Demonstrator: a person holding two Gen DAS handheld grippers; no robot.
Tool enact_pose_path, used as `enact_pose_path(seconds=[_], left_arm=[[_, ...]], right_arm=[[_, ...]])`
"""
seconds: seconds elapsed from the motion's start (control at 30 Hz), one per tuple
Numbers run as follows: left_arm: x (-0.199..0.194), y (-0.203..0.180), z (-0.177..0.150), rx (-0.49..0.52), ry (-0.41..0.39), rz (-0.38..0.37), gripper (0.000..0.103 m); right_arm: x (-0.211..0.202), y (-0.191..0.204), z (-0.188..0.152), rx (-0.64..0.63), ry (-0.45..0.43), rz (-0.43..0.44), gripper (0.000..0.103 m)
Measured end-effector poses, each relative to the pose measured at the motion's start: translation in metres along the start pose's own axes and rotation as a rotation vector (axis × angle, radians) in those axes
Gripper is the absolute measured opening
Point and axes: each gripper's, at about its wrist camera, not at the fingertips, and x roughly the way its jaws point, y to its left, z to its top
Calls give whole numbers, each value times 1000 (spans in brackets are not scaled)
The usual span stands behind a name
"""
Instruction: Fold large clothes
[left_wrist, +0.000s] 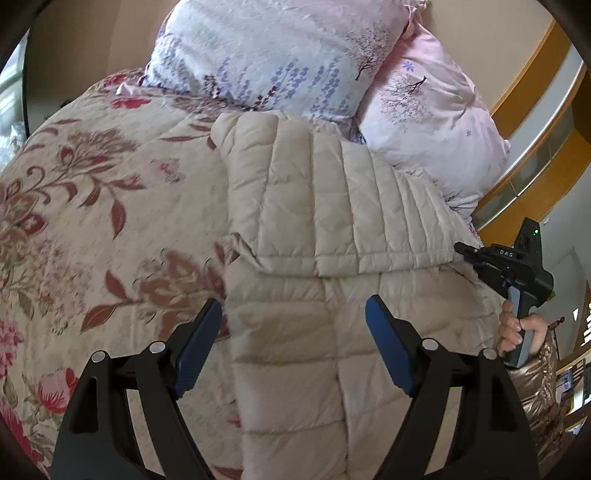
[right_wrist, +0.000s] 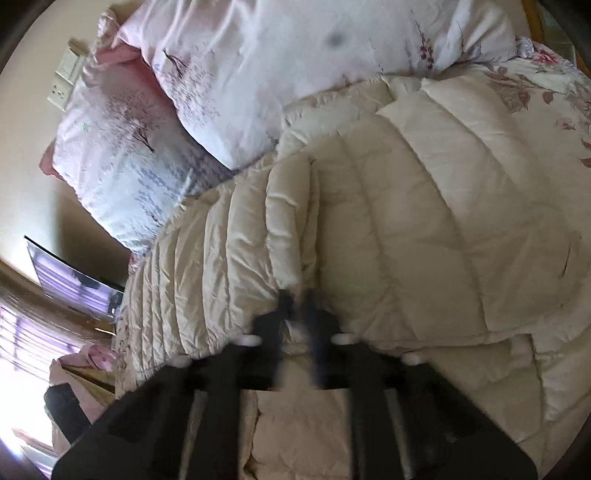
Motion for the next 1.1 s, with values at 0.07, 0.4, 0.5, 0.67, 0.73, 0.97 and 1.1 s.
enact_pose_path(seconds=[0.07,0.4,0.5,0.67,0.73,0.97,1.1], left_arm=[[-3,3,-4,0,-6,-11,81],[-7,15,-28,8,28,-75,79],[-6,14,-36,11,51,-89,75],[-7,17,-50,-13,65,-124,74],[-8,18,-56,-26,72,-134,72],[-22,23,-78,-68,75,-198,65],[-32,21,-95,-75,80,-236,64]], right_arm=[[-11,1,-1,-3,-54,-15,4],[-15,-16,-7,43,-64,-134,4],[-3,-18,-6,34,-20,-163,5],[-15,-13,-8,-8,-13,-141,37],[-31,-12,-13,-31,-11,-114,54],[-103,-50,-45,-84,36,-77,70],[-147,-98,-70,-26,51,-97,70]])
